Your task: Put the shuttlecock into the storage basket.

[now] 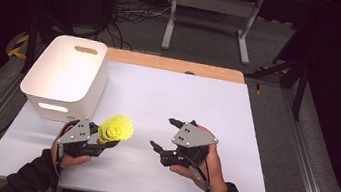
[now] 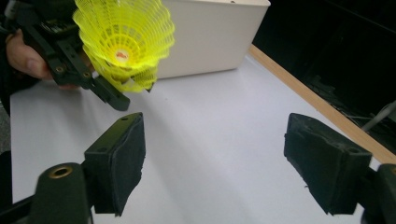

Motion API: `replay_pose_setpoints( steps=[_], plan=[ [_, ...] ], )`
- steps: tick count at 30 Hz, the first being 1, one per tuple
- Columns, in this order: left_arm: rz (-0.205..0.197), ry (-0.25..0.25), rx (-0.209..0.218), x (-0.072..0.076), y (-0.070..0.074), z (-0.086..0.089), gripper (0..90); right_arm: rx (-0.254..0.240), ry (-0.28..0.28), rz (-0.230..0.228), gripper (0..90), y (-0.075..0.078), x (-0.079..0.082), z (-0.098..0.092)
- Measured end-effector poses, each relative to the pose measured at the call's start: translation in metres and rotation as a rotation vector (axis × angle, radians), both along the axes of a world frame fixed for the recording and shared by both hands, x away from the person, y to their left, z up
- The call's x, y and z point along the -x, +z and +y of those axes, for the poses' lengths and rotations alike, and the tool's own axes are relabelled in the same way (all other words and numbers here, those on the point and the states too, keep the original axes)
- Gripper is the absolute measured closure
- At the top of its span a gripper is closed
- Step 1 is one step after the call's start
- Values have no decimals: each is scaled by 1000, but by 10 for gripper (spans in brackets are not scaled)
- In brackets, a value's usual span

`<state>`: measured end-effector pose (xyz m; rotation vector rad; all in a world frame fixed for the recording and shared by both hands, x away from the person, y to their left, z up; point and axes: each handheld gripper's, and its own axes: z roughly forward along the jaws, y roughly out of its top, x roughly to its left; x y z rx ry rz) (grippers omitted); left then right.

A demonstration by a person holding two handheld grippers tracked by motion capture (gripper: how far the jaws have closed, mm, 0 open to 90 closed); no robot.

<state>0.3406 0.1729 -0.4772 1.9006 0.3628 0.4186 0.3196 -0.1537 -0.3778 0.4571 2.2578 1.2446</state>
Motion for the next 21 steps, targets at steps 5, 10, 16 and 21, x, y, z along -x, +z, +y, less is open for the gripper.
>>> replay_pose_setpoints(
  steps=[5, 10, 16, 21],
  plan=[
    [0, 4, 6, 1, 1, 2, 559, 20, -48, -1, 205, -9, -1, -10],
    [-7, 1, 7, 3, 1, 3, 559, 23, -91, 8, 166, -18, -3, -19],
    [-5, -1, 7, 5, 1, 5, 559, 39, -108, 17, 137, -27, -2, -24],
    [-13, 1, 5, 6, 3, 7, 559, 47, -104, -8, 137, -37, 1, -30]
  ],
)
